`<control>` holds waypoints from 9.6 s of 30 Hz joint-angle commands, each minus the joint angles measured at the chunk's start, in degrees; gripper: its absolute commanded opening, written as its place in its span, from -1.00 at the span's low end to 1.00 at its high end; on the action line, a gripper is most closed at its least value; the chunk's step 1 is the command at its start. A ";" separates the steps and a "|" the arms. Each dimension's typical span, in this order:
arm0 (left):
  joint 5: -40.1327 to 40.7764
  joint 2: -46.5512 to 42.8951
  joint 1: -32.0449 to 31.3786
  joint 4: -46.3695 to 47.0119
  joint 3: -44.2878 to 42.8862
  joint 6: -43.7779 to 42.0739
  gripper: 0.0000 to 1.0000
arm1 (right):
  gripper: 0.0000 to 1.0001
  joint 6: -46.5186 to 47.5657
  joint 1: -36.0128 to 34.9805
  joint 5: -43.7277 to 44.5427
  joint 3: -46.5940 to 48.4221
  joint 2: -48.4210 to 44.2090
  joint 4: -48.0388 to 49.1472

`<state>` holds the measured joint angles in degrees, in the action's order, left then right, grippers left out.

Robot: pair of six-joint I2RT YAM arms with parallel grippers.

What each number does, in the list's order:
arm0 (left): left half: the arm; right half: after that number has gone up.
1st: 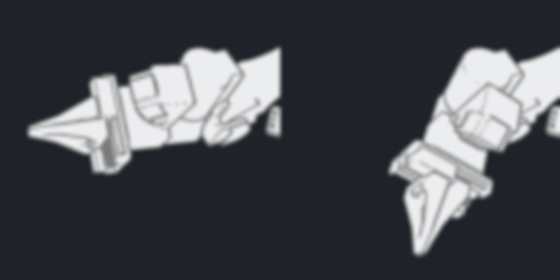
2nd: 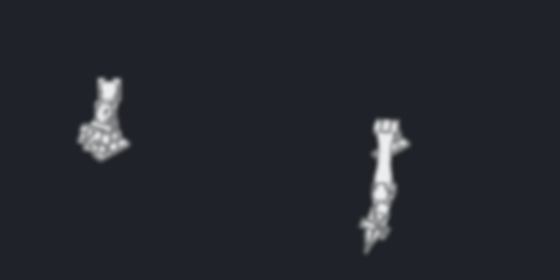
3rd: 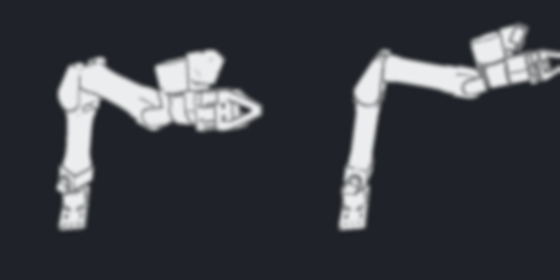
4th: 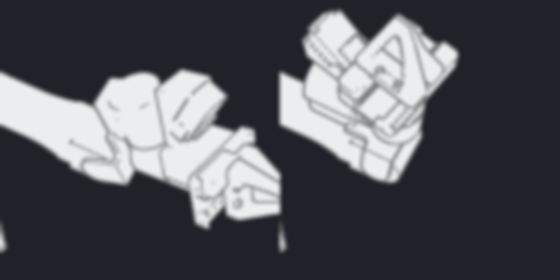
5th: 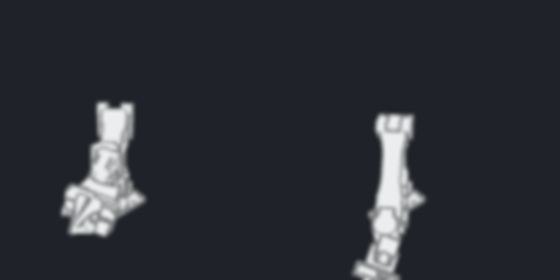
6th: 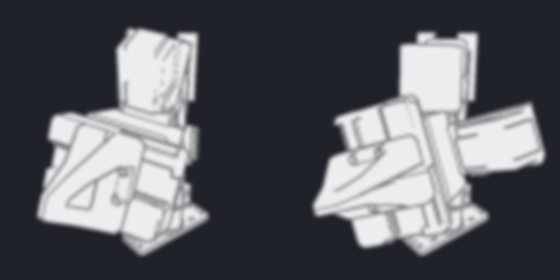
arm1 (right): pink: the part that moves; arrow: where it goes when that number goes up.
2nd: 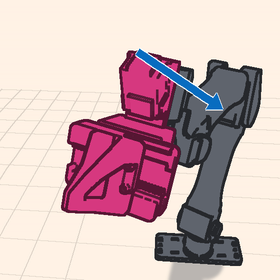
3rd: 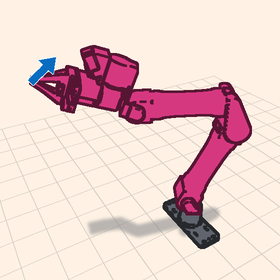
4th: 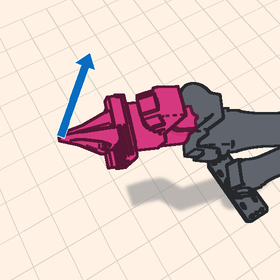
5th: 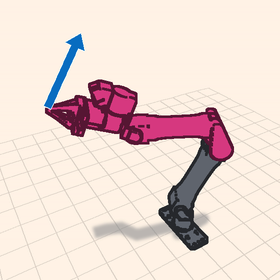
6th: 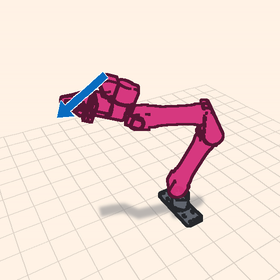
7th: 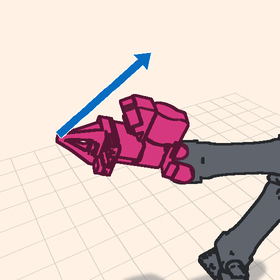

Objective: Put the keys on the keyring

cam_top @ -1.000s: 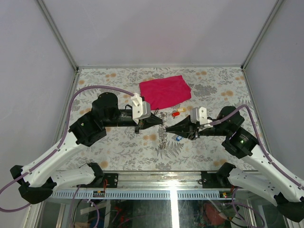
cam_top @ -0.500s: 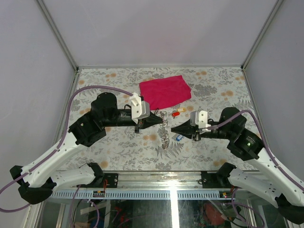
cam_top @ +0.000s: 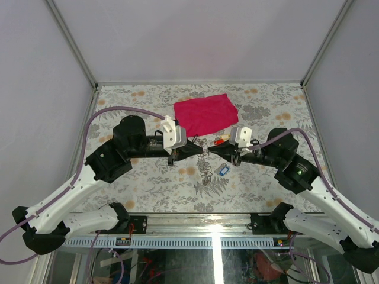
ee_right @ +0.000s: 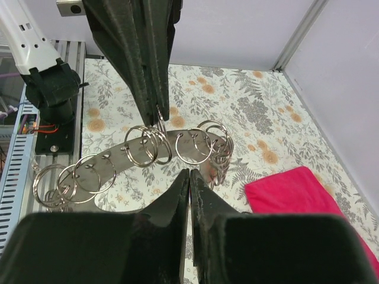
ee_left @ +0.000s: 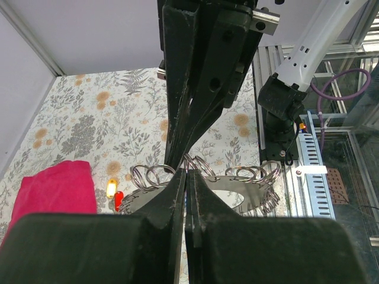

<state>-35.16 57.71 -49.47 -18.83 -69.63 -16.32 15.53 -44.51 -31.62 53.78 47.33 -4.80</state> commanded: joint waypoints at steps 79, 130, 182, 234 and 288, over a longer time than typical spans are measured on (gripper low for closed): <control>1.32 -1.18 -0.23 5.03 0.02 1.99 -1.00 | -0.21 -5.57 -0.22 -23.12 6.60 1.78 0.01; 8.03 -5.91 -0.19 10.19 8.33 7.11 -1.00 | -0.12 -34.46 11.35 28.21 -5.00 26.81 -19.05; 13.99 -6.05 -0.22 16.70 12.31 22.90 -1.00 | -1.00 -28.92 12.56 29.12 -7.40 38.97 -9.45; 6.90 -2.37 -0.19 11.00 1.67 0.31 -1.00 | -1.00 -22.61 12.60 -20.19 7.32 1.82 7.50; 4.69 -1.24 -0.19 10.49 0.13 0.55 -1.00 | -1.00 -26.03 12.61 -17.86 8.46 7.34 6.39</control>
<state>-28.45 56.73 -49.47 -10.85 -66.74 -15.31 -10.09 -32.18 -49.06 59.05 53.78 0.93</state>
